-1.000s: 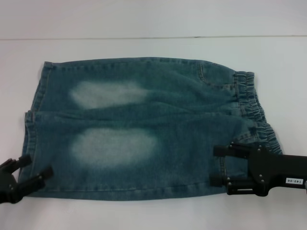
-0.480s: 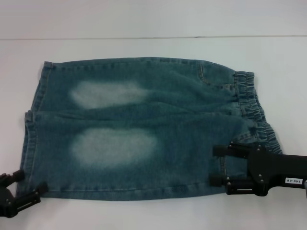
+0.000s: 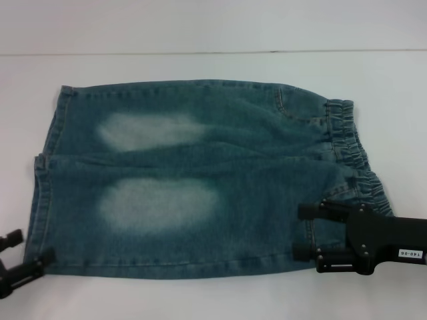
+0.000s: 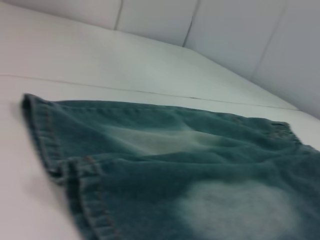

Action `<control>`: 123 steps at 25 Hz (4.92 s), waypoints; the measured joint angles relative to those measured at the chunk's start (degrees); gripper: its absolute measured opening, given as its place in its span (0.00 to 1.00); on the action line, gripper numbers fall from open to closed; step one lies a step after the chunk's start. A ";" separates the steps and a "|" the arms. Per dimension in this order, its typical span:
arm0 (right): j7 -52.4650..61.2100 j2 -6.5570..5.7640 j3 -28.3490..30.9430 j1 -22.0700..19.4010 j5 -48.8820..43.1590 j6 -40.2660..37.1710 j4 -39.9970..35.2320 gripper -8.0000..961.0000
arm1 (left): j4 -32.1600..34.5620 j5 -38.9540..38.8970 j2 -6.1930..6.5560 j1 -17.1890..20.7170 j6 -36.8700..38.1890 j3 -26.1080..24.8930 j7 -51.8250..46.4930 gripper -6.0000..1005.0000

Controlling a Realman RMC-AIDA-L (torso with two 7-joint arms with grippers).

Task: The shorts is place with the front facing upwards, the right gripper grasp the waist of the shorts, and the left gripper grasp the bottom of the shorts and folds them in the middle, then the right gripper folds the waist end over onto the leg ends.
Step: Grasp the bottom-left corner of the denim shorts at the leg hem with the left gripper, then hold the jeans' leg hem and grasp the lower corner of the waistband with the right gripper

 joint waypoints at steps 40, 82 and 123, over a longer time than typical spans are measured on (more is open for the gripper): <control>0.00 -0.08 0.08 -0.65 -0.09 0.62 0.00 0.95 | 0.23 2.69 0.08 -0.91 -2.43 1.77 0.33 0.88; 0.00 0.00 0.00 -0.67 -0.09 1.14 0.09 0.95 | 2.42 7.25 0.00 -2.48 0.78 3.05 -3.51 0.87; 2.98 -1.37 5.93 -1.31 0.40 -3.77 0.06 0.95 | 8.53 9.72 -0.45 -4.75 0.07 5.43 -8.80 0.05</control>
